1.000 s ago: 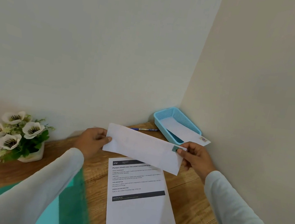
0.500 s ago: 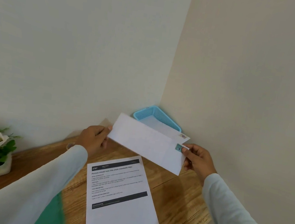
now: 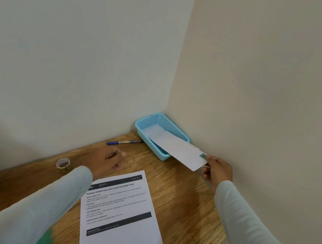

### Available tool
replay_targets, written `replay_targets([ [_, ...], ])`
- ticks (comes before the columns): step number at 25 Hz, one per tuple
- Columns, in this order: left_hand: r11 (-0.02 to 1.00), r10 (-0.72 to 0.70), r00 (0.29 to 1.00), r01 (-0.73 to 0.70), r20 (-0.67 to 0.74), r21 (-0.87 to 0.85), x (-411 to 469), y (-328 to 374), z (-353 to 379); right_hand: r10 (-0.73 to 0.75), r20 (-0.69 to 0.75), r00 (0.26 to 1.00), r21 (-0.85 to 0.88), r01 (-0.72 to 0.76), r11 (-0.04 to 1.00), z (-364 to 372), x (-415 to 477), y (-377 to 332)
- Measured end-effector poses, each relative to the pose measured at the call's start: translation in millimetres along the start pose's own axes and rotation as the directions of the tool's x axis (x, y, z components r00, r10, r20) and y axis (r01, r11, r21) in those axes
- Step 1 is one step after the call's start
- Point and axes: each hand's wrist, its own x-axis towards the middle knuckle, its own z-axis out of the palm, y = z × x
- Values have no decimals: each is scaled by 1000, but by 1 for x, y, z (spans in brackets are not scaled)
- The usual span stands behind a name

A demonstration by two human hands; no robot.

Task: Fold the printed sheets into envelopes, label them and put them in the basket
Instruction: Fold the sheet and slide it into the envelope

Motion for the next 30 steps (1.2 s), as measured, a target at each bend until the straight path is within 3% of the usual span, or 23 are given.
replay_targets([
  [5,997,-47,999,48,-21,61,-7,-7,-1,19,-4,1000,162,-18,987,13,4,1],
  [9,998,-47,998,49,-29,46,-13,-9,-1,-22,-2,1000,154,23,988,19,-8,1],
  [14,992,-39,998,45,-56,119,-22,-30,4,-156,86,984,-10,157,987,33,-41,12],
  [20,862,-12,998,45,-68,505,-53,-72,25,-180,355,917,-362,312,879,71,-95,48],
  [22,785,-38,999,39,-14,618,-63,-85,33,-157,519,841,-495,445,747,84,-111,65],
  [24,696,-49,998,6,38,718,-70,-94,39,-153,707,690,-551,673,493,91,-126,85],
  [27,585,-24,997,-50,79,810,-79,-102,45,-51,905,423,-414,901,132,99,-146,123],
  [29,544,-14,996,-64,86,837,-82,-106,46,27,950,312,-311,949,-57,103,-149,145],
  [30,536,-20,996,-64,89,842,-83,-108,46,52,954,295,-286,949,-134,105,-144,150],
])
